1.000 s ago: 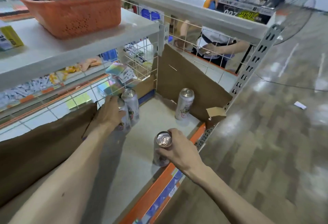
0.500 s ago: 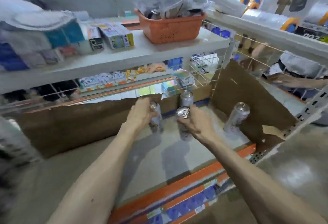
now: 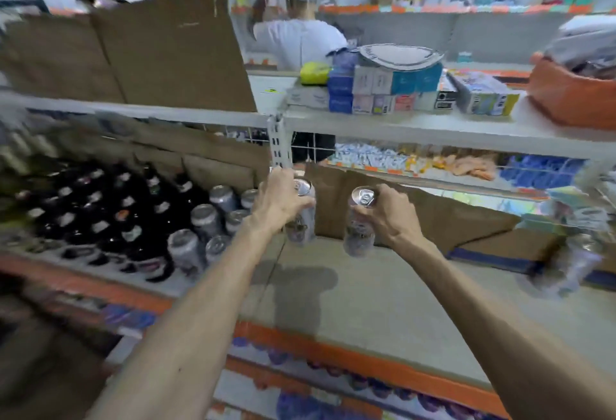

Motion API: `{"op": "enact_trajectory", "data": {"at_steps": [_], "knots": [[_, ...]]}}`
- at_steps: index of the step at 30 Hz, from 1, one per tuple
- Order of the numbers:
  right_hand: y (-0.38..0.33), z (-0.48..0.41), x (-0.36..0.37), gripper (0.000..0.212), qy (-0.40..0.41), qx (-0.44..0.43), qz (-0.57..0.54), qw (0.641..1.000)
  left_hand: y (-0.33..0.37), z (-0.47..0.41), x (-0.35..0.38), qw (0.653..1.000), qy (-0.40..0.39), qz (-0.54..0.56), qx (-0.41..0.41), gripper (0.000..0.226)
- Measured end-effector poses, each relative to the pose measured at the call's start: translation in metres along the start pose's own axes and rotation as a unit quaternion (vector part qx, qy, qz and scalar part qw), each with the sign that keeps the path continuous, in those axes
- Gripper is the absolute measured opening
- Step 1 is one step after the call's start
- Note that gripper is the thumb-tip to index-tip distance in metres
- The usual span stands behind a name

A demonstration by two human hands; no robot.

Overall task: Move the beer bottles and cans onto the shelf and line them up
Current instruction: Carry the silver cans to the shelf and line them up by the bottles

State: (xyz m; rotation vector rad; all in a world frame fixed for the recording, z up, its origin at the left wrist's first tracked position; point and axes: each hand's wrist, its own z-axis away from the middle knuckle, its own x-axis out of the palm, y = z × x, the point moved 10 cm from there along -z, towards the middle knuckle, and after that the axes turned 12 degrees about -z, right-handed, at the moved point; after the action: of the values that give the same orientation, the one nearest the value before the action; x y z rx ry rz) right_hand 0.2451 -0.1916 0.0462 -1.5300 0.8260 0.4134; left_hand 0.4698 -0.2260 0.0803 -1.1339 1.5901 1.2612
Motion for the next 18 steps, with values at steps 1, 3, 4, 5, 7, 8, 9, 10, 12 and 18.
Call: {"op": "enact_trajectory", "data": {"at_steps": [1, 3, 4, 5, 7, 8, 9, 10, 12, 18], "knots": [[-0.009, -0.002, 0.012, 0.049, -0.003, 0.000, -0.002, 1.000, -0.016, -0.002, -0.004, 1.000, 0.006, -0.002, -0.007, 0.057], [-0.022, -0.006, 0.034, 0.049, -0.011, 0.007, -0.006, 1.000, -0.044, -0.006, -0.006, 1.000, 0.005, -0.003, -0.014, 0.062], [-0.028, -0.007, 0.044, 0.049, -0.012, 0.012, -0.005, 1.000, -0.054, -0.009, -0.006, 1.000, 0.002, -0.004, -0.012, 0.062], [-0.031, -0.008, 0.052, 0.049, -0.013, 0.017, -0.003, 1.000, -0.061, -0.012, -0.004, 1.000, -0.002, -0.008, -0.005, 0.062], [-0.035, -0.009, 0.066, 0.049, -0.012, 0.031, -0.004, 0.999, -0.073, -0.022, 0.005, 1.000, -0.016, -0.012, 0.013, 0.063], [-0.037, -0.009, 0.072, 0.050, -0.012, 0.035, -0.003, 0.999, -0.076, -0.027, 0.009, 1.000, -0.021, -0.012, 0.019, 0.065], [-0.037, -0.008, 0.076, 0.050, -0.009, 0.041, -0.001, 0.999, -0.077, -0.031, 0.013, 0.999, -0.024, -0.013, 0.028, 0.066], [-0.037, -0.007, 0.079, 0.050, -0.004, 0.047, 0.001, 0.999, -0.077, -0.035, 0.017, 0.999, -0.027, -0.015, 0.036, 0.067], [-0.033, -0.006, 0.082, 0.050, 0.002, 0.058, 0.000, 0.998, -0.075, -0.044, 0.028, 0.998, -0.039, -0.011, 0.045, 0.068], [-0.016, -0.012, 0.092, 0.044, 0.003, 0.091, -0.001, 0.996, -0.074, -0.064, 0.062, 0.996, -0.076, 0.024, 0.041, 0.071]]}}
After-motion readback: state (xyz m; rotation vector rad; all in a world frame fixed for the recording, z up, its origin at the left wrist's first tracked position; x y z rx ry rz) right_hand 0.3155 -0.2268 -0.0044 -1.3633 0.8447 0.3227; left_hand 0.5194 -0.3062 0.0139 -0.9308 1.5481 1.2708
